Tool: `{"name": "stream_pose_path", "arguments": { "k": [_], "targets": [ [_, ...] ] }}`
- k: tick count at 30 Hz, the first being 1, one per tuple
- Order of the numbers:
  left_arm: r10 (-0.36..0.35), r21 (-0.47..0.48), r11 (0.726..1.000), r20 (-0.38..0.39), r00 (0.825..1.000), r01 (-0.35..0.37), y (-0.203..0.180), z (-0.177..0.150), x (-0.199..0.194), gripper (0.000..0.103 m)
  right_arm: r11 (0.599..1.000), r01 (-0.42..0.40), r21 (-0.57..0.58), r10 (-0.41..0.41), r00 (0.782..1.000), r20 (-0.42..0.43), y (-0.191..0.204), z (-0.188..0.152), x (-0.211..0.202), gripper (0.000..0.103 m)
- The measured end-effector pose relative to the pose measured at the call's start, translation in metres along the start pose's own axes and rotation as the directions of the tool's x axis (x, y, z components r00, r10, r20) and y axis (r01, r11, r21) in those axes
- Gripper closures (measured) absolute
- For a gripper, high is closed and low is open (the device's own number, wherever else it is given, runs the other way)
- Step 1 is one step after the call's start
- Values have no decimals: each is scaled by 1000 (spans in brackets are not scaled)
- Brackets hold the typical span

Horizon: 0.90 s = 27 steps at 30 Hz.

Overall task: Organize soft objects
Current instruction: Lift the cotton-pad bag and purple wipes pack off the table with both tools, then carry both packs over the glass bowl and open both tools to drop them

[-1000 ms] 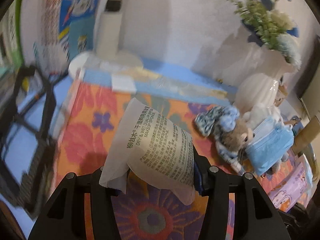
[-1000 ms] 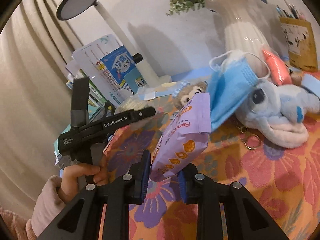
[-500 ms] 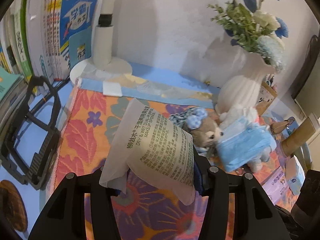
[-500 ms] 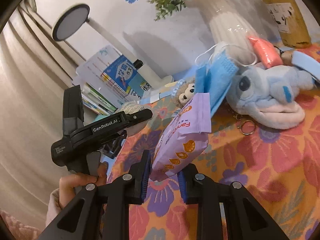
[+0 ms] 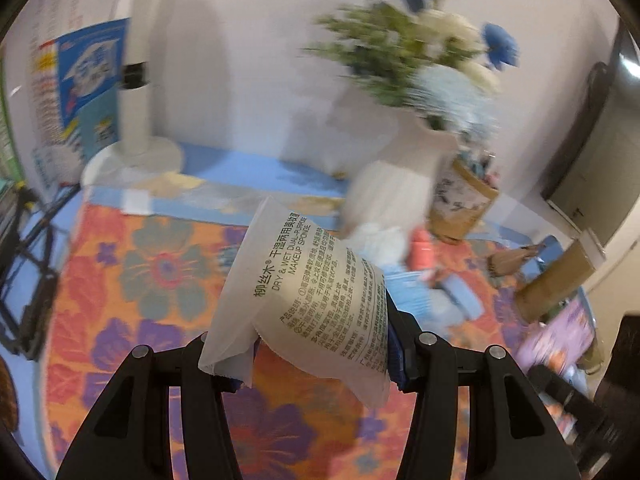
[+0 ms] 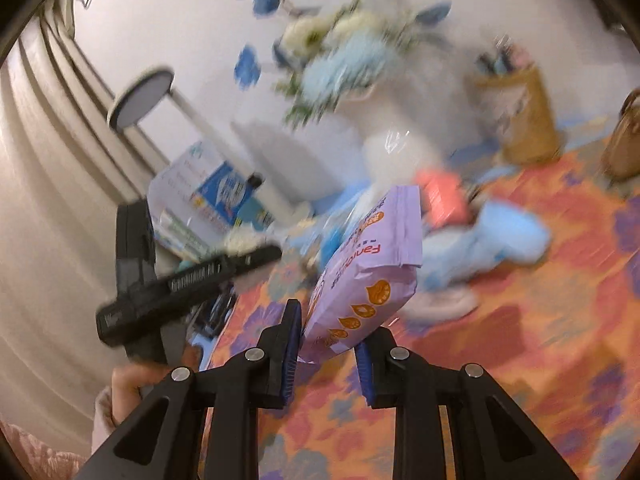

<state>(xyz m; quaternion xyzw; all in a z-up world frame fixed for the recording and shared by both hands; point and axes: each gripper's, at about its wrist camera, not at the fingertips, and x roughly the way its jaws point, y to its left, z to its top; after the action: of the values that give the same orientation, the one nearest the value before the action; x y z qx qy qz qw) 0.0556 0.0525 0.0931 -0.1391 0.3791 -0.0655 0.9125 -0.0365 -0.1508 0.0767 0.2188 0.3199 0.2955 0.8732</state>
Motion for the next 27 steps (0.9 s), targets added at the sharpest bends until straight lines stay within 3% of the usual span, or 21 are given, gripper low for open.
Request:
{"name": "stream_pose_path", "arguments": {
  "k": [6, 12, 17, 27],
  "targets": [
    [-68, 104, 992, -1, 998, 68, -68, 6, 7, 53, 997, 73, -13, -72, 992, 108, -25, 54, -63, 78],
    [-171, 220, 960, -39, 984, 175, -149, 1, 21, 53, 989, 145, -6, -141, 974, 179, -55, 92, -128, 78],
    [-246, 317, 912, -86, 965, 261, -221, -15, 33, 53, 982, 191, 4, -188, 960, 207, -82, 107, -176, 78],
    [-377, 440, 787, -211, 902, 432, -352, -56, 62, 53, 943, 303, 136, -327, 919, 220, -171, 113, -255, 78]
  ]
}}
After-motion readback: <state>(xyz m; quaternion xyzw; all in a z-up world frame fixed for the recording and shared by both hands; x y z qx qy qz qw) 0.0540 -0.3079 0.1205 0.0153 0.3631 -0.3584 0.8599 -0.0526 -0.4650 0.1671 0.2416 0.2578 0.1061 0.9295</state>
